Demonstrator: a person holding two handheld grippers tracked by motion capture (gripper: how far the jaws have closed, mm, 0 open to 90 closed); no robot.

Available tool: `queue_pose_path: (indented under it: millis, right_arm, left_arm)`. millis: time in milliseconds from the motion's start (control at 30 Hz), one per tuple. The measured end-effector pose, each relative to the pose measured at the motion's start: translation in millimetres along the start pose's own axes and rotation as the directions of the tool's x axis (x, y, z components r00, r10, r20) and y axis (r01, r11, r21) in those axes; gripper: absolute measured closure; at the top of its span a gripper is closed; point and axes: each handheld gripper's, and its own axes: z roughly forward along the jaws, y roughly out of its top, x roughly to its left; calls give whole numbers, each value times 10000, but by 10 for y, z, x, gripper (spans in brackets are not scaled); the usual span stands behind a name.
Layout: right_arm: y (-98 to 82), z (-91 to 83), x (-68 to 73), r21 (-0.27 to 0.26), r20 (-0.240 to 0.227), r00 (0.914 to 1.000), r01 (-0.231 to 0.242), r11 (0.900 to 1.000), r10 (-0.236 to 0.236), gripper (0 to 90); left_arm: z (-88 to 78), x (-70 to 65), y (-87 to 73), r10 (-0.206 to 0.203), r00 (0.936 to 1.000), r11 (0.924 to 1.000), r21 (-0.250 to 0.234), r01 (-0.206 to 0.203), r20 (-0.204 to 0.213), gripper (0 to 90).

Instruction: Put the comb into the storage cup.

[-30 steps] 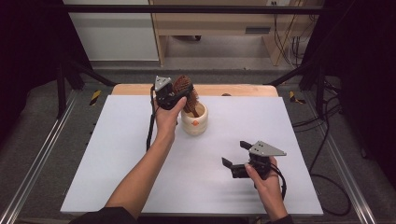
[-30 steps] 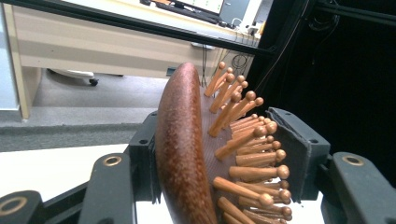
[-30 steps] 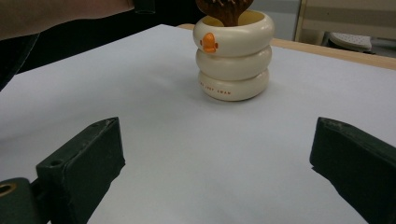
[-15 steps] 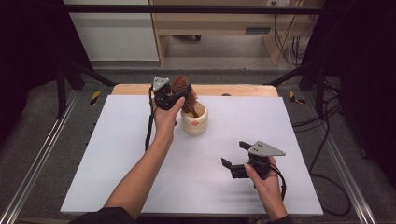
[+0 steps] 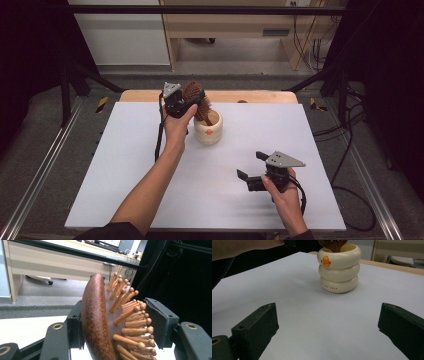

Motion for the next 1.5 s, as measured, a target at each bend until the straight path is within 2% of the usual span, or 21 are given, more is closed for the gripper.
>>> queue_pose_path:
  millis: [467, 1167, 1367, 1500]
  right_arm:
    - [-3, 5, 2, 17, -37, 10000, 12, 10000, -12, 33]
    - [-2, 8, 4, 40, -64, 10000, 52, 10000, -51, 34]
    - [-4, 13, 6, 60, -57, 10000, 68, 10000, -68, 34]
    - [-7, 16, -3, 106, 13, 10000, 66, 9999, -66, 34]
  left_arm:
    - [-6, 26, -11, -39, 10000, 10000, 10, 39, -46, 385]
    - [5, 67, -25, -128, 9998, 9999, 101, 130, -142, 325]
    - [0, 76, -26, 32, 9999, 10000, 56, -31, -162, 320]
    - [9, 68, -40, 226, 9997, 9997, 34, -226, -122, 285]
